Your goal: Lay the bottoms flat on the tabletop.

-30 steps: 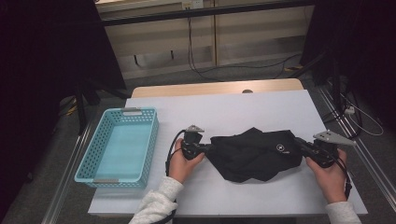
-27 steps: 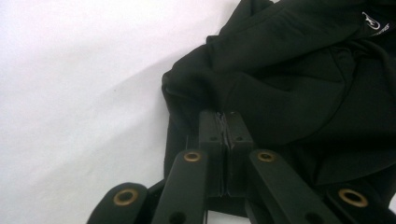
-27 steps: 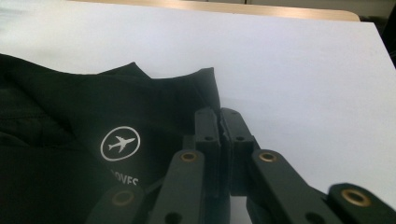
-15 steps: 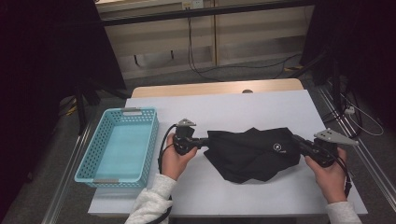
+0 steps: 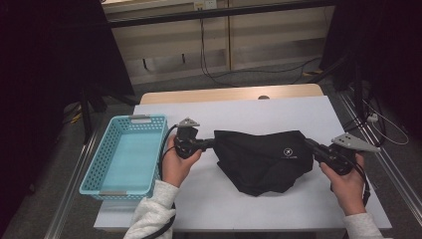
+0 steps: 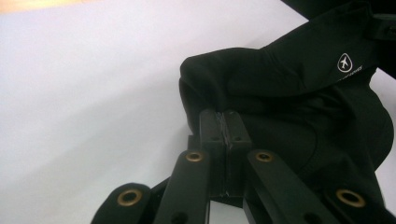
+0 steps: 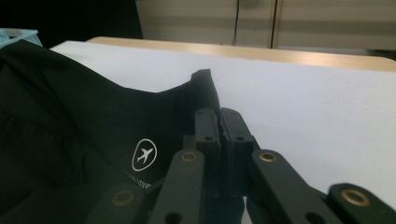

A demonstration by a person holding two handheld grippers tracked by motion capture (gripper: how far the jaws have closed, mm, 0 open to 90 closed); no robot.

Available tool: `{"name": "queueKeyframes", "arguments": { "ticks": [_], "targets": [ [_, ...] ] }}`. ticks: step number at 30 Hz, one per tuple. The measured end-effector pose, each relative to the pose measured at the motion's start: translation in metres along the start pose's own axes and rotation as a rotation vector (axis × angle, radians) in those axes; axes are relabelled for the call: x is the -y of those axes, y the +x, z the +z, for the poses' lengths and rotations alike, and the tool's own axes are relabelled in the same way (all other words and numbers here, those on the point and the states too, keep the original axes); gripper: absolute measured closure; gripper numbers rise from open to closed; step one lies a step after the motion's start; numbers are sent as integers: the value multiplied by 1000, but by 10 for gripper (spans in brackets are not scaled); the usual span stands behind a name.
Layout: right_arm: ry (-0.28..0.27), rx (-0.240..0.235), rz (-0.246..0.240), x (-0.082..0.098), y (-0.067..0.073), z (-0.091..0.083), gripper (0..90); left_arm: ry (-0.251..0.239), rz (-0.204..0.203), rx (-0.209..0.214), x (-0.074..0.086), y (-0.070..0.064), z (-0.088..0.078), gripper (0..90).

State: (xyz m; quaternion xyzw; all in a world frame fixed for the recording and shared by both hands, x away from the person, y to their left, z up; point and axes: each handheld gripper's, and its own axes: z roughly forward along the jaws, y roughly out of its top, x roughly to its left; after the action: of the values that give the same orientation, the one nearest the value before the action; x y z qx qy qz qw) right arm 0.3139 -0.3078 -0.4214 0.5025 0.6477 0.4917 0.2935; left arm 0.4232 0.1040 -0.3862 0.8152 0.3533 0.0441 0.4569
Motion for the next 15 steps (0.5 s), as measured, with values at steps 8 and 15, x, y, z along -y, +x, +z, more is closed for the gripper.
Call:
{"name": "queueKeyframes", "arguments": {
  "ticks": [8, 15],
  "targets": [
    [-29, -19, 0, -14, 5, 7, 868, -17, 1, -29, -11, 8, -19, 896],
    [-46, -22, -13, -26, 8, 10, 868, -32, 6, -53, -23, 11, -31, 896]
  ]
}}
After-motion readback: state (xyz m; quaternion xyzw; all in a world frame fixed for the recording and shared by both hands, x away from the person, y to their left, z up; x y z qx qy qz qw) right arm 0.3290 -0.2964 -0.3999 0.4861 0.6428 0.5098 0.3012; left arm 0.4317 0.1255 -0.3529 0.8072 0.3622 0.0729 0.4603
